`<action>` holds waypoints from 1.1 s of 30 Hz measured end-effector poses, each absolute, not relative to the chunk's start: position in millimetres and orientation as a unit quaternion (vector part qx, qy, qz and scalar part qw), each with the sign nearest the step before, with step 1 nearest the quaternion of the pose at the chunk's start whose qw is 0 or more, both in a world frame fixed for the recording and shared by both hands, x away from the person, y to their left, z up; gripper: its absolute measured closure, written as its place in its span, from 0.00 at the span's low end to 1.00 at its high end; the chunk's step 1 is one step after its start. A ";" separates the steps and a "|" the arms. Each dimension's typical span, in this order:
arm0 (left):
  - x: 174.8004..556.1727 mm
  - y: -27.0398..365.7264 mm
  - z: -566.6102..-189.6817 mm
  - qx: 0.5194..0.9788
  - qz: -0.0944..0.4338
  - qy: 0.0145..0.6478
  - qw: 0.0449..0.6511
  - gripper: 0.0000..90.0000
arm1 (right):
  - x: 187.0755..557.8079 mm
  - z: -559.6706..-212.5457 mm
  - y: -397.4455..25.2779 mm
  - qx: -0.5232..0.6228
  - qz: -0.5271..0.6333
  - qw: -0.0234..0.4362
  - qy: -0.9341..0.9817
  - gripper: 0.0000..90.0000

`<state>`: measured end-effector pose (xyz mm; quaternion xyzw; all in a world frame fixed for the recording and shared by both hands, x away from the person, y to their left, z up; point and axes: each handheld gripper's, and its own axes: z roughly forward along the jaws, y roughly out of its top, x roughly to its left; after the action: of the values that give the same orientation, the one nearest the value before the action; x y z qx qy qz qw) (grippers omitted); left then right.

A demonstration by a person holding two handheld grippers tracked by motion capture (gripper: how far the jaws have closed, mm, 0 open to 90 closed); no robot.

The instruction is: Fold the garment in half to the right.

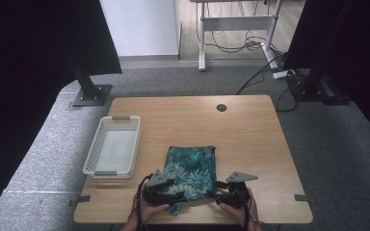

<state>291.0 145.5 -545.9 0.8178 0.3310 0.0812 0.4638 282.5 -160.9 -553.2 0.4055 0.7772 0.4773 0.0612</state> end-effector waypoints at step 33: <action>235.4 186.1 -536.9 0.801 0.111 0.346 0.475 0.25 | 224.6 -547.5 -197.2 0.375 0.467 0.144 0.788 0.26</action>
<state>235.4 186.1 -536.9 0.8015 0.3460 0.1106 0.4751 224.6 -197.2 -547.5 0.3748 0.7882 0.4665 0.1438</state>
